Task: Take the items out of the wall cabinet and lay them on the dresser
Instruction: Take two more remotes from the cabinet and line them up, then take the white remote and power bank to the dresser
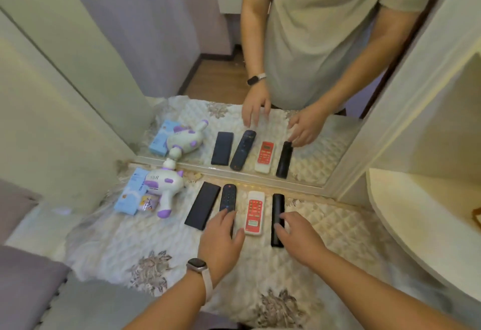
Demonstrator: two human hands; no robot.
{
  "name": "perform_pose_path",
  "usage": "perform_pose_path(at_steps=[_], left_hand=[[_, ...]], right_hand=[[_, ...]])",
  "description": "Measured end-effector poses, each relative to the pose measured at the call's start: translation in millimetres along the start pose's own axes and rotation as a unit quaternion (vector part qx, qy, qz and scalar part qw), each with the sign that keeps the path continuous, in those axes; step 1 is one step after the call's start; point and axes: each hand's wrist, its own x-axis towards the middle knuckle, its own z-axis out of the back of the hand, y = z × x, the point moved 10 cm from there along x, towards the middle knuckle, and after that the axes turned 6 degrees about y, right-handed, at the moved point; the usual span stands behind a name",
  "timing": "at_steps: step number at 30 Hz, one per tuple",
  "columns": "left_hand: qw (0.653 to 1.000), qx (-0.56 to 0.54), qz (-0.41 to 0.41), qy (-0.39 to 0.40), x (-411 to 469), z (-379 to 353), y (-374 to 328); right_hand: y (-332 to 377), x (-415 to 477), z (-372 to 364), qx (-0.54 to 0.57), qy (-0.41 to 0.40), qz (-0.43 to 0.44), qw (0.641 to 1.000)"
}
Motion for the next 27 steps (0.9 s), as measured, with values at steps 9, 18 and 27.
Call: perform_pose_path(at_steps=[9, 18, 27], left_hand=[[0.982, 0.050, 0.117, -0.139, -110.9, 69.3, 54.4], [0.936, 0.097, 0.235, -0.243, -264.6, 128.2, 116.7], [0.896, 0.091, 0.297, -0.316, -423.9, 157.3, 200.9]], right_hand=[[121.9, -22.5, -42.7, -0.073, 0.052, 0.236, 0.968], [258.6, -135.0, -124.4, -0.204, 0.065, 0.492, 0.844], [353.9, -260.3, -229.2, -0.263, 0.083, 0.593, 0.756]])
